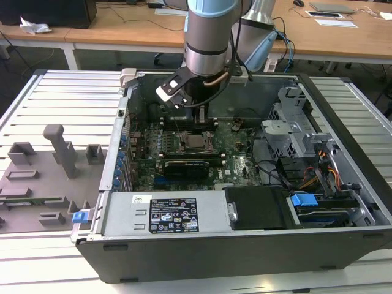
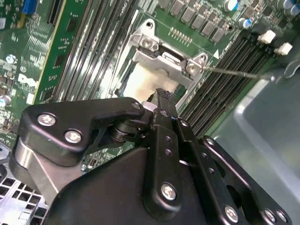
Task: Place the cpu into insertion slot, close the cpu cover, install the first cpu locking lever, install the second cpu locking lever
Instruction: 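Close the cpu cover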
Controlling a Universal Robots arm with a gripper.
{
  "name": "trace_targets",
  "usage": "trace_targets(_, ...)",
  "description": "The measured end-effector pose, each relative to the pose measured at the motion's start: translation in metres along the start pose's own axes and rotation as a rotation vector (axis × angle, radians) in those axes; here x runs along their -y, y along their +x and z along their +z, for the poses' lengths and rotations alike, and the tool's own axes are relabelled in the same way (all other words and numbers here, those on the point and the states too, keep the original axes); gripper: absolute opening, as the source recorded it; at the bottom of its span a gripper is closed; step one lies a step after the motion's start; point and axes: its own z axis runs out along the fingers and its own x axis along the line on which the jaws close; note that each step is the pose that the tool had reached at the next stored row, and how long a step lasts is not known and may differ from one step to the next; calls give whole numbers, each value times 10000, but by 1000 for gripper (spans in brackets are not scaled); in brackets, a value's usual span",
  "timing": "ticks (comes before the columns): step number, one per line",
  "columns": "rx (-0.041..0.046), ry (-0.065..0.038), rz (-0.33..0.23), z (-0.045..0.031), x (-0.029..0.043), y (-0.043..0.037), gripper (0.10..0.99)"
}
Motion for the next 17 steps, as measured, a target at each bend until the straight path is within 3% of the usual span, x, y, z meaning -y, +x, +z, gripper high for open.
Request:
trace_targets(7, 0, 4, -212, 14, 17, -6, 106)
trace_targets(17, 24, 71, -2418, 14, 17, -6, 106)
